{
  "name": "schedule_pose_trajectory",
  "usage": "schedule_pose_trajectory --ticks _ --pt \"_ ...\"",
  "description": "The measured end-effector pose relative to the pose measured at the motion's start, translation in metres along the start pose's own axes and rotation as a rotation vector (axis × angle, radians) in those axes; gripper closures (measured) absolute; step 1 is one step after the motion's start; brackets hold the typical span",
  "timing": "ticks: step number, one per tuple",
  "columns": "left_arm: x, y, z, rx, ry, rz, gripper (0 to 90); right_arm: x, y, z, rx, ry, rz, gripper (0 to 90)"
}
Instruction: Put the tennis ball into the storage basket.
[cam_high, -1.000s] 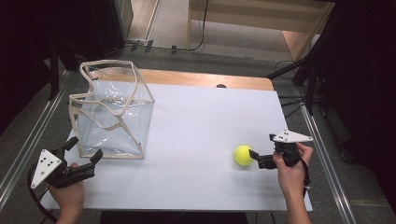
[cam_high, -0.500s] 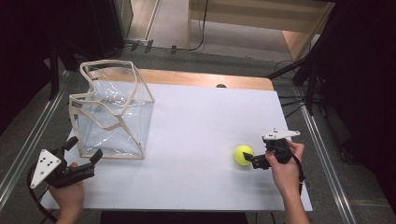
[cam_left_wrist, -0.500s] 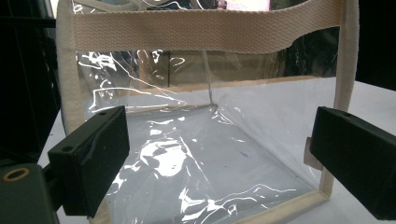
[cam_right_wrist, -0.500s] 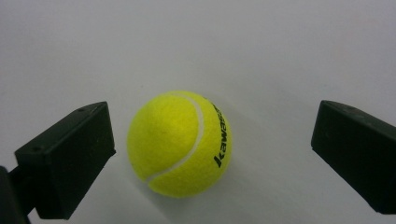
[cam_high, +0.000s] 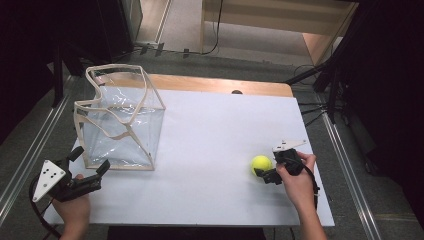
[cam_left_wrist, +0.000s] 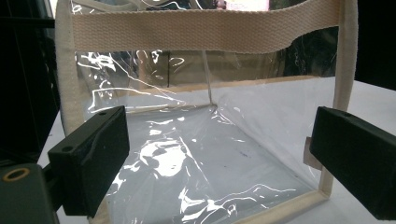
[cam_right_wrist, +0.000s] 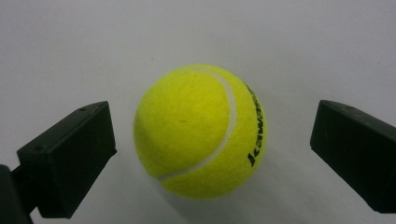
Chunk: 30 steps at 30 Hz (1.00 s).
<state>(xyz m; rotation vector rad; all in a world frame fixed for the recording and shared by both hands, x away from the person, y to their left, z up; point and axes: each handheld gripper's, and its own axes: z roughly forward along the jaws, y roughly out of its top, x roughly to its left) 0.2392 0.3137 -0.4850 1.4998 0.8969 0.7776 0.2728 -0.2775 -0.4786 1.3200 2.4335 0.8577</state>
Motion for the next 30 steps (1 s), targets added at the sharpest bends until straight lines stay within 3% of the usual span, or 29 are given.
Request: schedule_pose_trajectory --ticks 11,12,14,21,27,30 --pt "0.0 0.0 0.0 -0.003 0.0 -0.004 5.4 0.005 0.003 0.011 0.077 0.009 0.005 0.0" --pt "0.0 0.0 0.0 -0.003 0.0 -0.005 5.3 0.005 0.003 0.012 0.082 0.014 -0.002 0.7" --pt "0.0 0.0 0.0 -0.003 0.0 -0.005 5.4 0.005 0.003 0.013 0.087 0.005 0.008 11.8" --pt "0.0 0.0 0.0 -0.004 0.0 -0.003 5.4 0.008 0.003 0.02 0.128 0.011 -0.005 11.8" --pt "0.0 0.0 0.0 -0.004 0.0 -0.004 5.4 0.009 0.003 0.025 0.132 0.004 -0.005 14.1" --pt "0.0 0.0 0.0 -0.004 0.0 -0.003 5.3 0.009 0.003 0.025 0.127 -0.007 -0.007 20.2"
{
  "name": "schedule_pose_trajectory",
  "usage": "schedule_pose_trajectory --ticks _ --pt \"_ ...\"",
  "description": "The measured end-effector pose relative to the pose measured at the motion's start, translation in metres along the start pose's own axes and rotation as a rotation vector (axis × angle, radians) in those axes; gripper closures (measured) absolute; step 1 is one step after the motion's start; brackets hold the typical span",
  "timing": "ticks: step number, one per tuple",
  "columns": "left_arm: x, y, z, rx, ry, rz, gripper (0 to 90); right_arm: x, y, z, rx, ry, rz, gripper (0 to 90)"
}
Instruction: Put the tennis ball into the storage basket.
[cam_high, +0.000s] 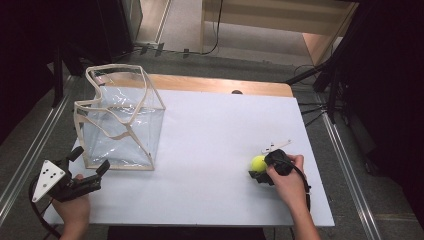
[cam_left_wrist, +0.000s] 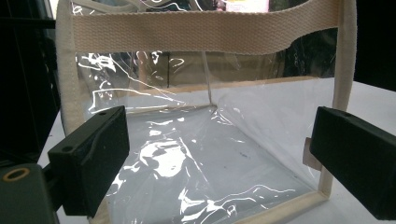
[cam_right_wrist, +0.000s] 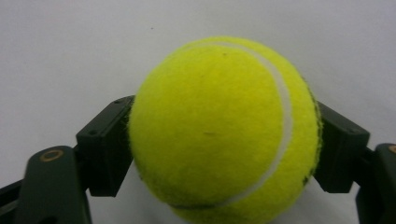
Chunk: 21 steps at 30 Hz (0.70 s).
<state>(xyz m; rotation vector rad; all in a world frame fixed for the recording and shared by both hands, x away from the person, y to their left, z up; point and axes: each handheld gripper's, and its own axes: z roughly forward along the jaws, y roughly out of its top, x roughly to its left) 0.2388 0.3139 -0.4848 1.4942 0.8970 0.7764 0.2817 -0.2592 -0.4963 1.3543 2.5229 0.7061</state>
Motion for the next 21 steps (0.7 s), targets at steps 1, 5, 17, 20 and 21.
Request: schedule_pose_trajectory --ticks 1,5,17,20,21 --pt "0.0 0.0 0.0 0.0 0.0 0.0 5.3 -0.0003 0.0 0.0 -0.001 0.002 0.001 20.8" --pt "0.0 0.0 0.0001 0.0 0.0 0.0 5.4 -0.0004 0.0003 -0.0004 -0.003 -0.001 0.004 22.8" --pt "0.0003 0.0 -0.0002 -0.001 0.0 -0.002 5.4 0.0016 0.0046 -0.0015 -0.007 0.013 -0.013 23.1" --pt "0.0003 0.0 -0.0002 -0.001 0.0 -0.002 5.4 0.0031 0.0078 -0.0018 -0.006 0.019 -0.017 23.2" --pt "0.0003 0.0001 -0.0002 -0.001 0.0 -0.002 5.3 0.0035 0.009 -0.0017 -0.007 0.022 -0.026 23.2"
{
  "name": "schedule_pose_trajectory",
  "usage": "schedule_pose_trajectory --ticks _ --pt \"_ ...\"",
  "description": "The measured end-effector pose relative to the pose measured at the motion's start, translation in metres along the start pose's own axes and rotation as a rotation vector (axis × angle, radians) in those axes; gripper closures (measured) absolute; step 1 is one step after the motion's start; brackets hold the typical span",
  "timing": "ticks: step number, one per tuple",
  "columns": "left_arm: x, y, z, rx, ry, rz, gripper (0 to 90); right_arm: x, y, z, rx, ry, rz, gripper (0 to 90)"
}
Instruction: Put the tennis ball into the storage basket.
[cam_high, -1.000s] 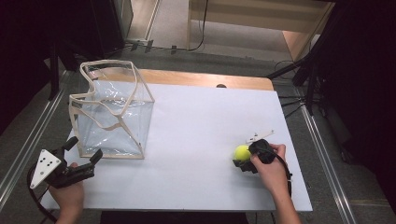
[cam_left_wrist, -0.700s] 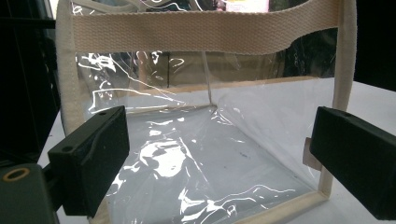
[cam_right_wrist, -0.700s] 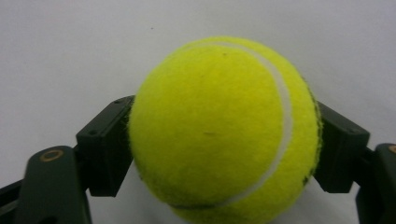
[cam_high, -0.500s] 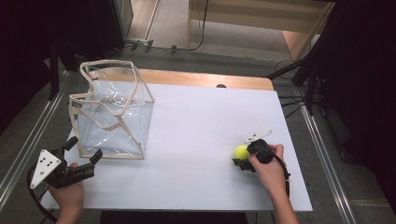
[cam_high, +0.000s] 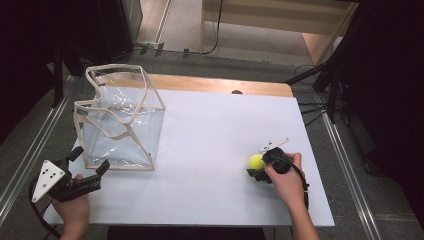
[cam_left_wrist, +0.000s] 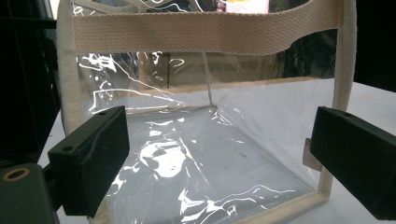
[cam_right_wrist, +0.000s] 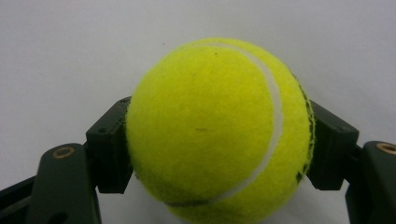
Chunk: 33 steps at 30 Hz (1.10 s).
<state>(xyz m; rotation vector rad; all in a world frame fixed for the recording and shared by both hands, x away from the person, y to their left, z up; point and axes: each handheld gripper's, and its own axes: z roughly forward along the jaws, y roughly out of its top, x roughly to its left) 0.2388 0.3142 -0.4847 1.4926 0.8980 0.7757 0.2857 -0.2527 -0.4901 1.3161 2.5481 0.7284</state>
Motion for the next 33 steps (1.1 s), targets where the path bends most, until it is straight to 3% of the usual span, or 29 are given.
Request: schedule_pose_trajectory --ticks 11,12,33 --pt "0.0 0.0 0.0 0.0 0.0 0.001 5.4 0.01 0.018 0.0 -0.011 0.017 -0.022 23.2" --pt "0.0 0.0 0.0 0.0 -0.001 0.001 5.4 0.012 0.023 0.001 -0.017 0.024 -0.045 23.2" --pt "0.0 0.0 0.0 -0.001 -0.001 0.004 5.4 0.041 0.07 0.011 -0.028 0.065 -0.132 23.3"
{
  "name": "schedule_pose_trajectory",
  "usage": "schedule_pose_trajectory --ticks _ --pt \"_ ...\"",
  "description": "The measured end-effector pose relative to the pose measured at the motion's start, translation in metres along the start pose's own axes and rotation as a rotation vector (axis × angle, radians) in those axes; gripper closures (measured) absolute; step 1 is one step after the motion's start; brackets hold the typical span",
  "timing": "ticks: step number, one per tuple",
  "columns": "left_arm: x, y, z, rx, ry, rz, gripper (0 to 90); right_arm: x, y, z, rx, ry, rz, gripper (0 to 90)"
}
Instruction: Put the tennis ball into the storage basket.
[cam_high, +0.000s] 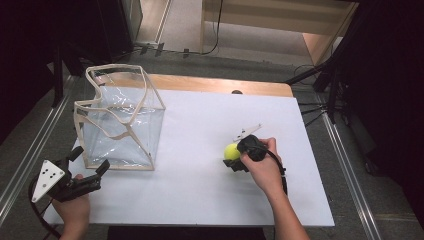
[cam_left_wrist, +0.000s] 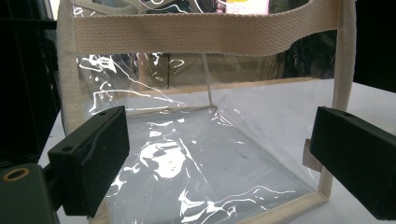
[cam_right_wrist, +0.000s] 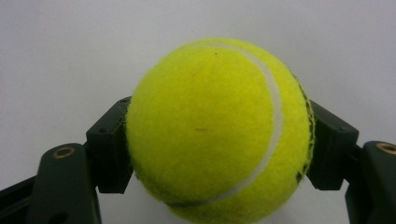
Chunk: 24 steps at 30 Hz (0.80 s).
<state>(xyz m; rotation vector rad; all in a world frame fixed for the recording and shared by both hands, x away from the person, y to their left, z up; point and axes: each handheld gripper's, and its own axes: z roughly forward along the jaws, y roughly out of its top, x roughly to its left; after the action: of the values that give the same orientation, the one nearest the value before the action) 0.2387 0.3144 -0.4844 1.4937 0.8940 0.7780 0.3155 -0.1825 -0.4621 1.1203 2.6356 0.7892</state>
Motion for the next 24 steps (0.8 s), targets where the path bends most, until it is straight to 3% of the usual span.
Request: schedule_pose_trajectory --ticks 24 --pt "0.001 0.0 0.0 0.002 -0.009 -0.004 5.3 0.032 0.051 0.023 -0.01 0.066 -0.096 23.3"
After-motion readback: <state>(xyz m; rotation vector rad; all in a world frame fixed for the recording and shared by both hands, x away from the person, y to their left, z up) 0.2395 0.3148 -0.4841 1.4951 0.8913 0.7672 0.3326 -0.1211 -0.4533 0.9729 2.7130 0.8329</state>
